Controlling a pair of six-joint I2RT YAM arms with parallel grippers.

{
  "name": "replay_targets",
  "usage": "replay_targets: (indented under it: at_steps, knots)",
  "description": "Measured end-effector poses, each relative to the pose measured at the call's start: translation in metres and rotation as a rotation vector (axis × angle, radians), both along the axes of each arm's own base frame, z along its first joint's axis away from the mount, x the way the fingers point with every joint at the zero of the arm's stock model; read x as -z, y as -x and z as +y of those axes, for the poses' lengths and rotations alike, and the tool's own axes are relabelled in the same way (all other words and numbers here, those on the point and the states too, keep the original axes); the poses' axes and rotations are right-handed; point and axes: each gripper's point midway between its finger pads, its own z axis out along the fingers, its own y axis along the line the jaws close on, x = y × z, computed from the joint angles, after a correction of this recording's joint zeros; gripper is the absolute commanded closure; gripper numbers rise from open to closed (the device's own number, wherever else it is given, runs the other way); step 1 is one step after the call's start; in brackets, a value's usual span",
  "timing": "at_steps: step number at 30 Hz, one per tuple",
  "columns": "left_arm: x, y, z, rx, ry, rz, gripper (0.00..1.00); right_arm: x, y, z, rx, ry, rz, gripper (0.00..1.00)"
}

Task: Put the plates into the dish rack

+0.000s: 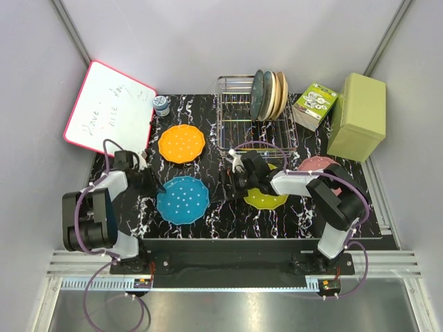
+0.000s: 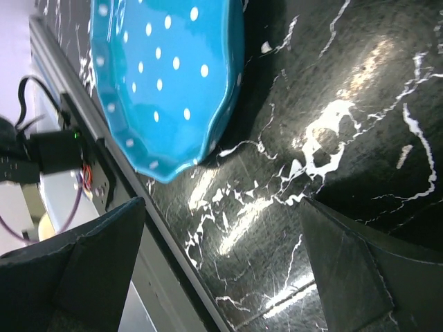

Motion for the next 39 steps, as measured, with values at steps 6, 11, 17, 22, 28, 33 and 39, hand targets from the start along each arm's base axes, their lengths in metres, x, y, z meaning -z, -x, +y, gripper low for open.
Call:
replay_targets:
  at_steps: [6,11,17,22,28,33,39]
  knots:
    - [-0.002,0.011,-0.028,0.126,0.004,0.005,1.0,0.004,-0.01,0.004,0.102,0.022,0.023,0.02]
    - [-0.003,0.01,-0.041,0.145,0.028,0.015,1.0,0.005,-0.012,0.023,0.132,0.01,0.036,0.02]
    - [-0.002,0.01,-0.041,0.168,0.025,0.006,1.0,0.005,-0.009,0.039,0.148,-0.009,0.035,0.03]
    - [-0.002,0.01,-0.042,0.173,0.035,0.009,1.0,0.004,-0.011,0.04,0.166,-0.028,0.039,0.14]
    - [-0.001,0.01,-0.041,0.169,0.05,0.015,1.0,0.008,-0.017,0.048,0.188,-0.072,0.06,0.24]
    - [-0.002,0.011,-0.042,0.172,0.049,0.003,1.0,0.008,-0.019,0.05,0.205,-0.089,0.078,0.34]
    - [-0.003,0.012,-0.043,0.182,0.026,-0.03,1.0,0.017,-0.02,0.044,0.22,-0.052,0.086,0.57]
